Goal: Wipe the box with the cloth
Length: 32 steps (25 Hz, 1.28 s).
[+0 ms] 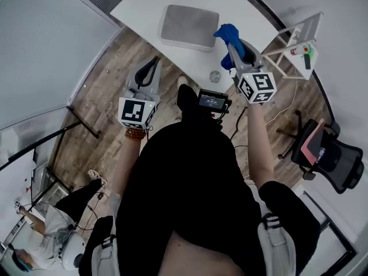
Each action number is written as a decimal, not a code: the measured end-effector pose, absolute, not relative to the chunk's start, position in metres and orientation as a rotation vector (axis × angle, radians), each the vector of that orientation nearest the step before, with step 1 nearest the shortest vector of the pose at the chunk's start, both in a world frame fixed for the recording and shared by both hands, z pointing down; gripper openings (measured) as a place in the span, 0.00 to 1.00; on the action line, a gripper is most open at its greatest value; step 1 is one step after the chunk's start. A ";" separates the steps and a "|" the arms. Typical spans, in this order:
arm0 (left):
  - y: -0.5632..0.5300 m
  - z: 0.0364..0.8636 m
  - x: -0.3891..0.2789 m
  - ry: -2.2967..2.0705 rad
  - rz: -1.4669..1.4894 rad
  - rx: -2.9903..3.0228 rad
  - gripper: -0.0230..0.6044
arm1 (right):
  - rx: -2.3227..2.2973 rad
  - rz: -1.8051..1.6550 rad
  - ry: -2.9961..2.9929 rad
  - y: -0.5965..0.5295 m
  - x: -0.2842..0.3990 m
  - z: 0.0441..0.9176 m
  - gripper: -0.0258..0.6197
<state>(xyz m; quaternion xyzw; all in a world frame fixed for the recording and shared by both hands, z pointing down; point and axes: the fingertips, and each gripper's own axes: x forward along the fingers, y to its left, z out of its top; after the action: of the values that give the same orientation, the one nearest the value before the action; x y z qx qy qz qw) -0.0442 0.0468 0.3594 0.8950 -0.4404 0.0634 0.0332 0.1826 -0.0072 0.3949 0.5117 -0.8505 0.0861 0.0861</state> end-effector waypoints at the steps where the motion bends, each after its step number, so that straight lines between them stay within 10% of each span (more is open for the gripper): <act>1: 0.032 0.365 -0.041 -1.338 0.230 2.762 0.07 | 1.519 0.256 -2.533 -0.021 0.184 0.400 0.21; 32: -0.153 0.551 -0.007 -0.792 0.833 2.796 0.16 | 0.878 0.209 -2.312 -0.203 0.151 0.564 0.37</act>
<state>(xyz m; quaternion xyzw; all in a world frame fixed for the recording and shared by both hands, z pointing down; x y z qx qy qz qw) -0.0067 -0.1531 0.5506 0.9233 -0.2614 0.2751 0.0593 0.1510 -0.2029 0.5644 0.3349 -0.8812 0.0797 0.3240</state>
